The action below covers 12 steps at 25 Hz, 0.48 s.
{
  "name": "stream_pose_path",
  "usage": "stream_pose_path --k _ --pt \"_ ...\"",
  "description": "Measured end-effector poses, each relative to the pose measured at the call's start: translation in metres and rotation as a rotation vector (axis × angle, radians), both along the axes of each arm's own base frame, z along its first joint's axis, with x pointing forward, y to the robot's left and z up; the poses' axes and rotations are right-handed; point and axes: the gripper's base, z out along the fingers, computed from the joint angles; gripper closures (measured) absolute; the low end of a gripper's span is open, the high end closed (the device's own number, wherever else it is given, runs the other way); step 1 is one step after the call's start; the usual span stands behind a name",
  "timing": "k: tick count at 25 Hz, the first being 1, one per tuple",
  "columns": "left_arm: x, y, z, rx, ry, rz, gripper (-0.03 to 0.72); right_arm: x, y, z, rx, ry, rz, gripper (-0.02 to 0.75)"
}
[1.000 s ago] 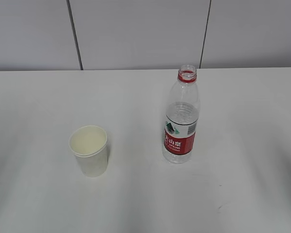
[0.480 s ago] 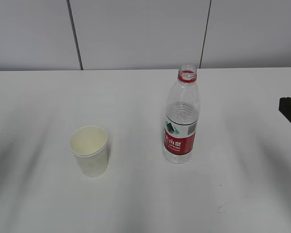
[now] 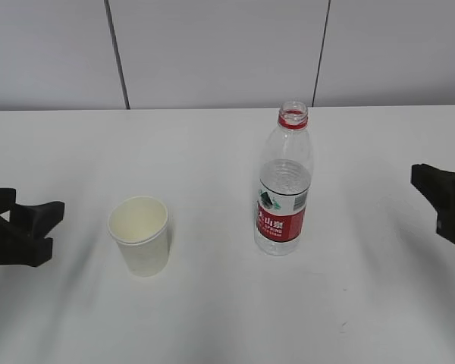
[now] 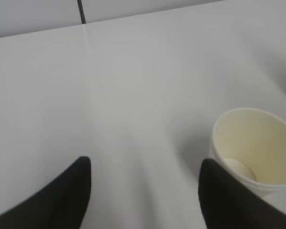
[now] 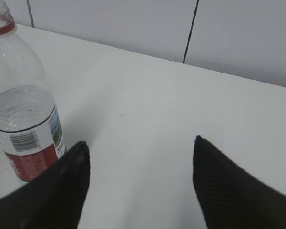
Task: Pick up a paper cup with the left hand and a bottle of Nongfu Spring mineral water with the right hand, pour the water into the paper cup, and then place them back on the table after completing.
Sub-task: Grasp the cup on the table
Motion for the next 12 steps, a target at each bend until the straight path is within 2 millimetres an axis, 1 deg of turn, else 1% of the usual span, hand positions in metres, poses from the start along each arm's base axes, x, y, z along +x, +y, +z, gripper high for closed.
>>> stream_pose_path --k 5,9,12 --pt "0.003 -0.011 -0.014 0.015 0.032 -0.045 0.241 0.006 0.003 -0.009 -0.005 0.036 0.022 0.233" --pt "0.005 -0.017 -0.017 0.014 0.024 -0.066 0.241 0.011 0.006 -0.012 -0.022 0.013 0.058 0.233" --pt "0.003 -0.017 -0.019 0.013 0.008 -0.073 0.241 0.013 0.009 -0.013 -0.044 -0.014 0.096 0.233"
